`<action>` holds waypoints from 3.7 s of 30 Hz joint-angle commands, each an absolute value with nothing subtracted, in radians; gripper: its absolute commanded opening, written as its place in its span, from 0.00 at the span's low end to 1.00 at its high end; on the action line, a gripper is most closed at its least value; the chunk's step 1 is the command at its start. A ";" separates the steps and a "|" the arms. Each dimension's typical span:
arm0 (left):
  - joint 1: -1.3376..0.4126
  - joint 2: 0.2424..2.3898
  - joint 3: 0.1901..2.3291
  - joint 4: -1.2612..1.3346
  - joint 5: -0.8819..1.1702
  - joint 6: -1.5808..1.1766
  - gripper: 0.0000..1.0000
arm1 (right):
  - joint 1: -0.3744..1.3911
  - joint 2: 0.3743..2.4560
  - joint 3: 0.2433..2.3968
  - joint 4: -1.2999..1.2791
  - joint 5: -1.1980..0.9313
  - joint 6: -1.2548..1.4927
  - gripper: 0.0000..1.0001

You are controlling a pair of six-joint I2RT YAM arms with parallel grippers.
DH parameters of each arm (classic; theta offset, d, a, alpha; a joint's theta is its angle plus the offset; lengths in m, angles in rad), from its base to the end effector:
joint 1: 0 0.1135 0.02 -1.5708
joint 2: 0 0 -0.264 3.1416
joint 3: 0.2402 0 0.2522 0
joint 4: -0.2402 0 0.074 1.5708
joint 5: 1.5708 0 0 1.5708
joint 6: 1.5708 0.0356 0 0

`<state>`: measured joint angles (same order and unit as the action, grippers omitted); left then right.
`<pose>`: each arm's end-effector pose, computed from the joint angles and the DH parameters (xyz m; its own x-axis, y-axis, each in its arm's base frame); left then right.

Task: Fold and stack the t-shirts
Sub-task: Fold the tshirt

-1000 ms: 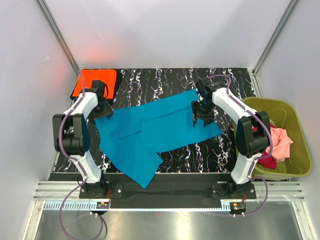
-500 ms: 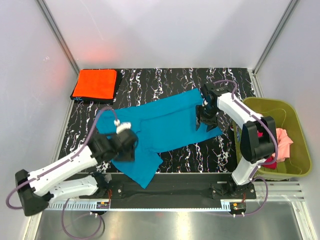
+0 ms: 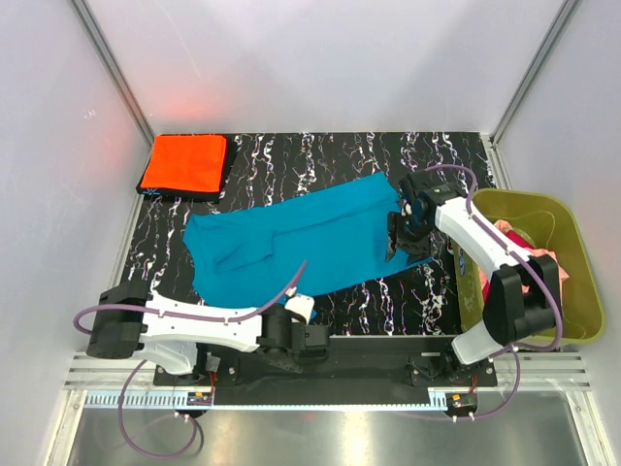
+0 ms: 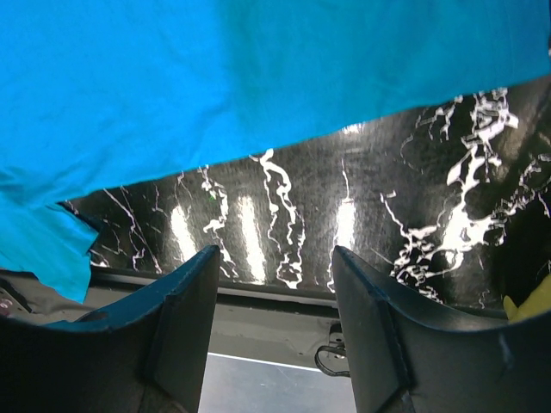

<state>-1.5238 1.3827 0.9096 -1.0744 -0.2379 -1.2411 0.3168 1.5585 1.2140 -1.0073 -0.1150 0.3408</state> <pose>0.0186 -0.2179 0.2061 -0.9334 0.2749 -0.2304 0.2698 0.9614 0.0542 0.2756 0.0946 0.2445 -0.9856 0.0263 -0.1673 -0.0040 0.9840 0.1782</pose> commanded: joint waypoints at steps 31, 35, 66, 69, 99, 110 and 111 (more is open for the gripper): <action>-1.425 1.468 0.721 -0.827 -0.172 -1.190 0.31 | 0.321 1.422 1.097 -0.973 -0.133 0.334 0.64; -1.424 1.467 0.727 -0.848 -0.190 -1.186 0.13 | 0.319 1.445 1.103 -0.973 -0.120 0.351 0.64; -1.221 1.221 1.000 -1.164 -0.384 -0.994 0.00 | 0.118 1.693 1.089 -0.709 0.339 0.623 0.29; -1.213 1.207 0.999 -1.170 -0.379 -0.988 0.00 | 0.117 1.701 1.068 -0.690 0.330 0.627 0.30; -0.822 1.192 1.218 -1.174 -0.354 -0.709 0.00 | 0.117 1.796 1.327 -0.903 0.204 0.506 0.00; -0.565 1.317 1.377 -1.151 -0.385 -0.571 0.00 | 0.123 1.992 1.626 -1.015 0.124 0.433 0.00; -0.552 1.324 1.390 -1.152 -0.399 -0.568 0.00 | 0.123 2.003 1.643 -1.017 0.118 0.430 0.00</action>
